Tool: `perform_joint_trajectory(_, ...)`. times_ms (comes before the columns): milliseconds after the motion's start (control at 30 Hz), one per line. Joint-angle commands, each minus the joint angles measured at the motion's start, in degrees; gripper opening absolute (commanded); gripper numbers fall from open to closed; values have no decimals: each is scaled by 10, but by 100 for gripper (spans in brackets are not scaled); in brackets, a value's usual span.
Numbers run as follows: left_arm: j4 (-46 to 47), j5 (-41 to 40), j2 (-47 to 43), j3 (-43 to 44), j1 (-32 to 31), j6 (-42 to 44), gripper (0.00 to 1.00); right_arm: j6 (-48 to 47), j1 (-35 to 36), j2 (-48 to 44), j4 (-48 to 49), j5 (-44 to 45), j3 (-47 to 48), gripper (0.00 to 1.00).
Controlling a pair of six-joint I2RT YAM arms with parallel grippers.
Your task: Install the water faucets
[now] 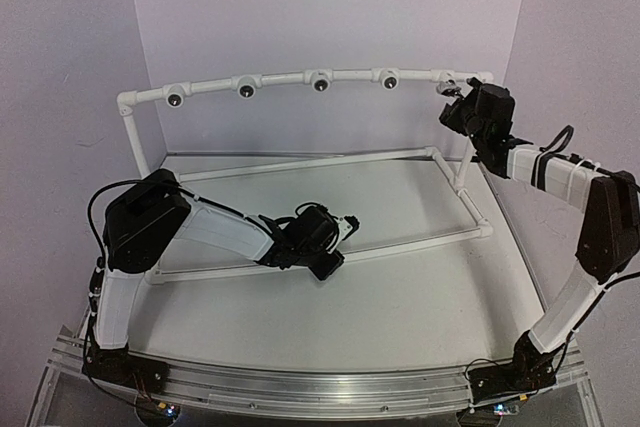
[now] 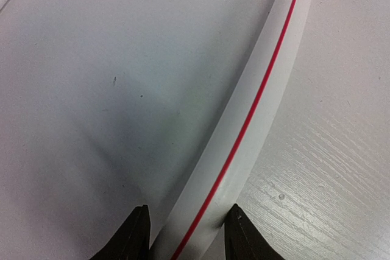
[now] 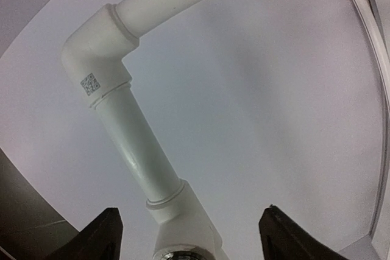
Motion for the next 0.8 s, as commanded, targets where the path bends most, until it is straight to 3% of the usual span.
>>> perform_joint_trajectory(0, -222, 68, 91, -60, -20, -81, 0, 17, -2, -16, 5, 3, -3, 94)
perform_joint_trajectory(33, -221, 68, 90, -61, -20, -81, 0, 12, -2, -21, 3, 5, -6, 98)
perform_joint_trajectory(300, -220, 69, 93, -60, -20, -77, 0, -27, -3, -90, -7, 17, -62, 98)
perform_joint_trajectory(567, -224, 65, 96, -56, -20, -73, 0, -109, -6, -208, -45, 9, -176, 98)
perform_joint_trajectory(667, -227, 65, 97, -54, -20, -73, 0, -205, -14, -275, -92, 16, -211, 98)
perform_joint_trajectory(767, -227, 64, 95, -55, -20, -73, 0, -414, -22, -338, -140, 26, -211, 98)
